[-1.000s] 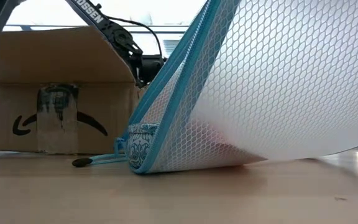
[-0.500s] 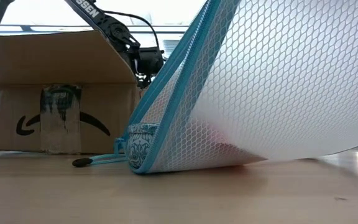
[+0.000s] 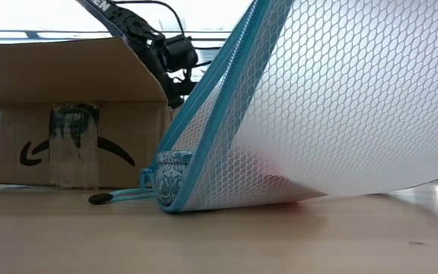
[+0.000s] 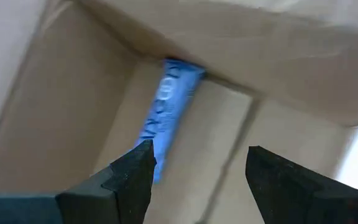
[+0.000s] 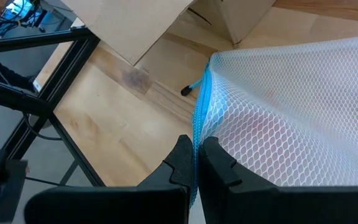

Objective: Unpack boxes
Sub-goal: Put the purple chocolate bar into the blue transparent zip bag

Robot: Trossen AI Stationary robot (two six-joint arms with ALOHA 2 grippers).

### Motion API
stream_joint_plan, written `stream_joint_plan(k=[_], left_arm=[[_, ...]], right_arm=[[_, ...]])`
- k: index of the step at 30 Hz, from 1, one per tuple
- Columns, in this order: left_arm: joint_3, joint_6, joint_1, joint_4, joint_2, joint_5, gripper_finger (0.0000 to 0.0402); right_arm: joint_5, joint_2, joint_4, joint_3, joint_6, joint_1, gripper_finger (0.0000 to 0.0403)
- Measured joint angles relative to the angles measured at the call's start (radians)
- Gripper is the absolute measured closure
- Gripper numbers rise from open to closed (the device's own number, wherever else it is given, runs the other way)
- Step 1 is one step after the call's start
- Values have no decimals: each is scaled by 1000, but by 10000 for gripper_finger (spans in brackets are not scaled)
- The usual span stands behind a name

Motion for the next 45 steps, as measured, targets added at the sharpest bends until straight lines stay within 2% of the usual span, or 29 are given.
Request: stream_joint_plan(k=[5, 9, 16, 19, 23, 25, 28, 36, 45], left_arm=[[0, 1, 101, -7, 13, 2, 188], [0, -1, 167, -24, 32, 84, 197], [0, -14, 182, -32, 74, 155, 197], [0, -88, 191, -34, 88, 184, 190], [2, -281, 226, -34, 90, 343, 183], [2, -364, 244, -34, 90, 384, 182], [2, -431, 270, -30, 90, 389, 187], [2, -484, 315, -21, 90, 389, 204], [2, -519, 315, 28, 100, 392, 183]], right_arm=[[0, 0, 0, 0, 0, 0, 403], [0, 0, 0, 0, 0, 0, 403], [0, 0, 0, 0, 0, 0, 403], [0, 0, 0, 0, 0, 0, 403], [0, 0, 0, 0, 0, 0, 403], [0, 0, 0, 0, 0, 0, 403], [0, 0, 0, 0, 0, 0, 403], [0, 0, 0, 0, 0, 0, 403], [0, 0, 0, 0, 0, 0, 403]])
